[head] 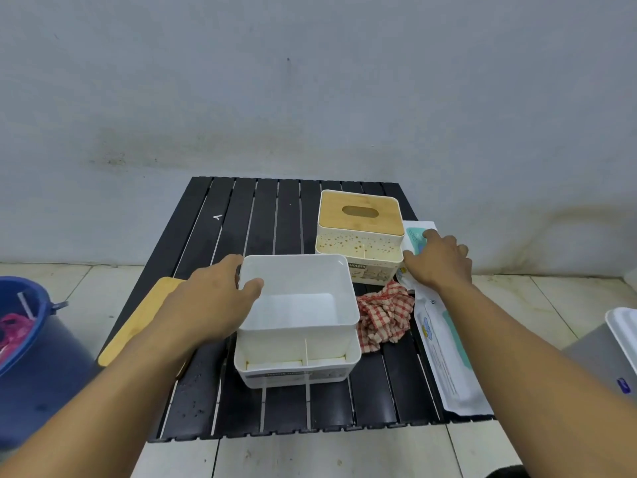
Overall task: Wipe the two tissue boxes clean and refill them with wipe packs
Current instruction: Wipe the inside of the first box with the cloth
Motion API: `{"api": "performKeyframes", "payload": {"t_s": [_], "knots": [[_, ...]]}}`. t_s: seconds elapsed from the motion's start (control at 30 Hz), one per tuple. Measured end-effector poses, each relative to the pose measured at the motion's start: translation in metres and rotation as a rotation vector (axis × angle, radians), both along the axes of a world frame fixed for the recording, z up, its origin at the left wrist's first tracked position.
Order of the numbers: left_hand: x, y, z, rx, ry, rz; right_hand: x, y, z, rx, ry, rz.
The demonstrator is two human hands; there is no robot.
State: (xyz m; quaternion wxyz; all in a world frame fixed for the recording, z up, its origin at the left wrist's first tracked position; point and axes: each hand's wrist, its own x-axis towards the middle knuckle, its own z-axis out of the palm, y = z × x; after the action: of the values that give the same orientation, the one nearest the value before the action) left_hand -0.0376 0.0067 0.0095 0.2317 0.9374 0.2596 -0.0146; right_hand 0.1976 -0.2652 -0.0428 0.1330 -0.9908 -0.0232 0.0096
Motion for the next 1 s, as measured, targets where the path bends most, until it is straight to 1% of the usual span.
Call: {"api": "performKeyframes", "payload": {"t_s": [0.13, 0.4, 0.67, 0.83, 1.0], "knots": [[-0.002, 0.000, 0.001, -0.019, -0.001, -0.011, -0.007, -0.005, 0.002, 0.006, -0.007, 0.017], [-0.010, 0.004, 0.001, -0.117, -0.031, -0.031, -0.037, -0.003, 0.017, 0.027, -0.034, 0.065], [-0.016, 0.002, 0.001, -0.140, -0.020, -0.036, -0.080, 0.015, 0.032, 0.150, 0.033, 0.183], [-0.016, 0.001, -0.001, -0.149, -0.036, -0.054, -0.094, 0.017, 0.030, 0.107, 0.084, 0.239], [-0.014, 0.005, -0.003, -0.176, -0.058, -0.054, -0.099, 0.019, 0.027, -0.001, 0.125, 0.279]]}}
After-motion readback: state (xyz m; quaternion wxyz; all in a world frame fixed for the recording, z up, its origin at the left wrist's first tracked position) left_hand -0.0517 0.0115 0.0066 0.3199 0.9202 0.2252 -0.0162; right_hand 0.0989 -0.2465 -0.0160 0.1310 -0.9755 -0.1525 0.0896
